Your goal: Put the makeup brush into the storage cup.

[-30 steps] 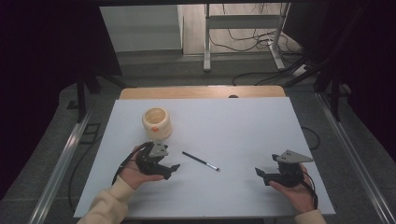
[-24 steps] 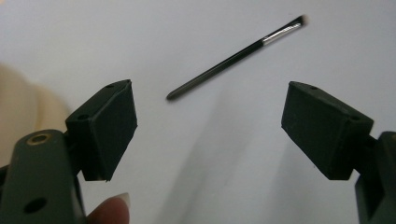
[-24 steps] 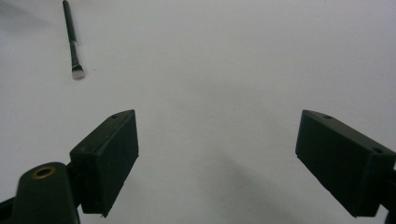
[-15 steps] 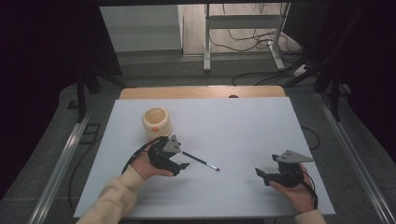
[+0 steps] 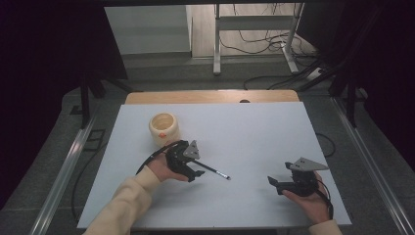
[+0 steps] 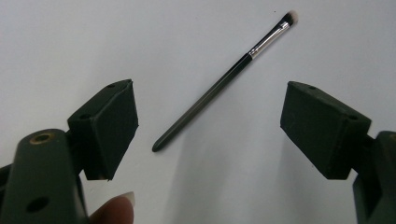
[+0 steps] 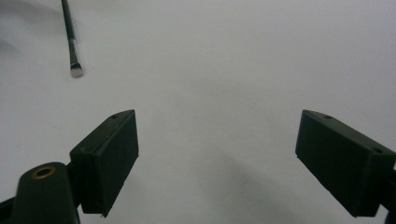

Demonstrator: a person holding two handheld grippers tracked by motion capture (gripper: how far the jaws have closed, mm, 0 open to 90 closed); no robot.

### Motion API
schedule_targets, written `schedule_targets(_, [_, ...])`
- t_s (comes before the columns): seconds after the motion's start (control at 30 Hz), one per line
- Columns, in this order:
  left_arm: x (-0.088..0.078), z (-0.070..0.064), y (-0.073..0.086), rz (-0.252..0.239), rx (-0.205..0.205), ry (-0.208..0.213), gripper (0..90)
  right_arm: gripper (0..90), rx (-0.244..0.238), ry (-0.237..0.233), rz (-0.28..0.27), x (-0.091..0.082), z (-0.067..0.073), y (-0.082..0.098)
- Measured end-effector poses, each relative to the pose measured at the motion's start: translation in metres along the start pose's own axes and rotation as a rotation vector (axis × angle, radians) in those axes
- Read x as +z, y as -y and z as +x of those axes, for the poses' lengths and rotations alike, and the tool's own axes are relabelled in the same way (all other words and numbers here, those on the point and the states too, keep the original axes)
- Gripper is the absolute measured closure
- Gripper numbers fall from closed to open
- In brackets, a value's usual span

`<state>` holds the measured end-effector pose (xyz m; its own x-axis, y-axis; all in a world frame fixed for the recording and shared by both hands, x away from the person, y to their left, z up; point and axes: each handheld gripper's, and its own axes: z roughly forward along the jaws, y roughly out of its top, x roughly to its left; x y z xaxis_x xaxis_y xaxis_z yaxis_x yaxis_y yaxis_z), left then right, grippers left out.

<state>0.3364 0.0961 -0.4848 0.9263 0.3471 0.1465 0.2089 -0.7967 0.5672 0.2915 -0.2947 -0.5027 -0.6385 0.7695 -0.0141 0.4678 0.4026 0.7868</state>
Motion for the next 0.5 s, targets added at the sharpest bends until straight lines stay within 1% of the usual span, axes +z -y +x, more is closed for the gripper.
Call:
schedule_targets(0.1, [0.001,0.0,-0.001,0.007,0.005,0.004,17.8,13.6,0.001,0.0,0.0,0.0,0.0,0.0])
schedule_targets(0.37, [0.001,0.001,-0.007,0.013,0.015,0.007,18.4,13.6,-0.001,-0.001,0.001,0.0,0.0,0.0])
schedule_targets(0.47, [0.003,0.002,-0.01,0.019,0.028,0.009,18.3,13.6,-0.002,-0.001,0.003,0.001,0.0,0.0])
schedule_targets(0.5, [0.005,0.002,-0.012,0.015,0.033,0.016,18.3,13.6,-0.003,0.0,0.002,0.001,0.0,0.0])
